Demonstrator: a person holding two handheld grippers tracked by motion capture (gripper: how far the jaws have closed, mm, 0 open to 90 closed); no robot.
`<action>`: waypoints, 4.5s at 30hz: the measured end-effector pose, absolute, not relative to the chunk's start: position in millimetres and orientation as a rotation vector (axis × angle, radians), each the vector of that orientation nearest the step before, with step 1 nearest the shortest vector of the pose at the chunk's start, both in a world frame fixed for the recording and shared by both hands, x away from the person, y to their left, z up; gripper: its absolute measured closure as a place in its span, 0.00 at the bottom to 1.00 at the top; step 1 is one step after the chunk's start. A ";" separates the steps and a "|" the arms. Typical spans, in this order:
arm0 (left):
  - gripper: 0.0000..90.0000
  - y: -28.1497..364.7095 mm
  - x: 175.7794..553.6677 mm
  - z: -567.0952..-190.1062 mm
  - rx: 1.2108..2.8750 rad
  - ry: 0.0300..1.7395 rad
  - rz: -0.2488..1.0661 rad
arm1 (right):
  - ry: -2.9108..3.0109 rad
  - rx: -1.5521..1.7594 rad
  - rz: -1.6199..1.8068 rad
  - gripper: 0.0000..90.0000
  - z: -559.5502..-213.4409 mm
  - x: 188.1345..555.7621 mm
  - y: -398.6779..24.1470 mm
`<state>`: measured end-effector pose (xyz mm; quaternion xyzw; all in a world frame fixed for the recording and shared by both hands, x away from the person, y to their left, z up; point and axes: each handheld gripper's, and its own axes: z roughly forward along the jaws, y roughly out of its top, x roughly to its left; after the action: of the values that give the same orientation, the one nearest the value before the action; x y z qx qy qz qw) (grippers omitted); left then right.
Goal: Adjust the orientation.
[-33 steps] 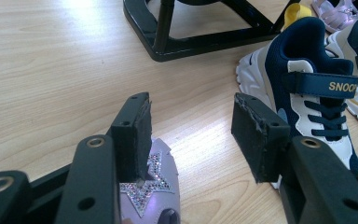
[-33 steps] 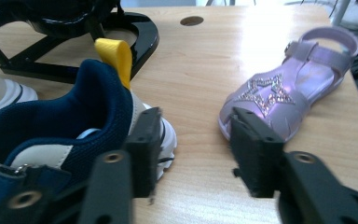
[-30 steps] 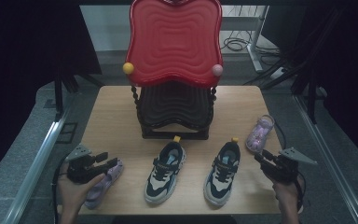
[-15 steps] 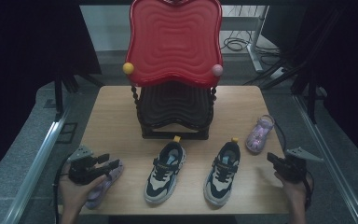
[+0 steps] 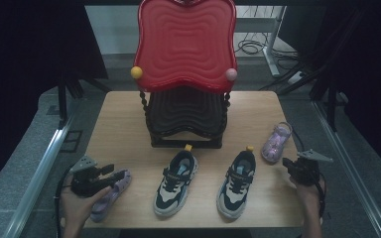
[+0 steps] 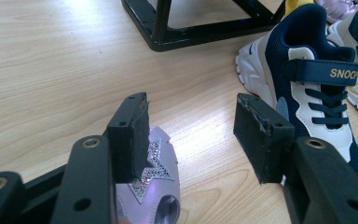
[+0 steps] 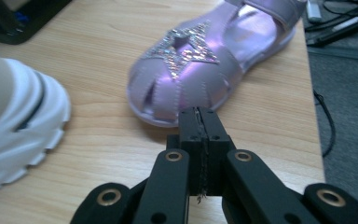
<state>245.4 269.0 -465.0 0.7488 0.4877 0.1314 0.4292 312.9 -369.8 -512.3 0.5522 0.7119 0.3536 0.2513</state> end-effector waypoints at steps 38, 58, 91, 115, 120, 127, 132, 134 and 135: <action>0.50 271.4 243.2 -471.3 1.879 1.231 0.315 | 2.046 1.383 0.847 1.00 -515.2 346.2 -338.6; 0.50 271.0 244.1 -473.9 1.893 1.244 0.318 | 2.126 1.284 0.806 1.00 -512.9 369.9 -305.9; 0.49 267.1 244.1 -478.4 1.914 1.256 0.307 | 2.113 1.316 0.862 1.00 -521.0 400.9 -289.8; 0.49 260.9 244.7 -480.6 1.929 1.245 0.296 | 2.036 1.340 0.840 1.00 -517.7 405.7 -281.3; 0.49 262.0 244.4 -480.5 1.925 1.251 0.299 | 2.016 1.344 0.838 1.00 -514.9 412.0 -276.8; 0.49 261.6 244.4 -481.2 1.931 1.253 0.299 | 1.981 1.368 0.821 1.00 -518.9 419.8 -273.6; 0.49 259.7 244.6 -482.1 1.936 1.253 0.297 | 1.954 1.370 0.812 1.00 -518.4 421.5 -275.3; 0.49 258.9 244.6 -482.2 1.938 1.253 0.297 | 1.954 1.362 0.808 1.00 -518.9 421.7 -274.7; 0.49 258.5 244.5 -482.3 1.939 1.252 0.296 | 1.954 1.361 0.808 1.00 -519.1 421.7 -274.6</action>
<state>244.5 258.5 -482.3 0.7651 0.4941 0.1168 0.3960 421.7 -274.6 -519.1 0.5150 0.7392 0.3056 0.3083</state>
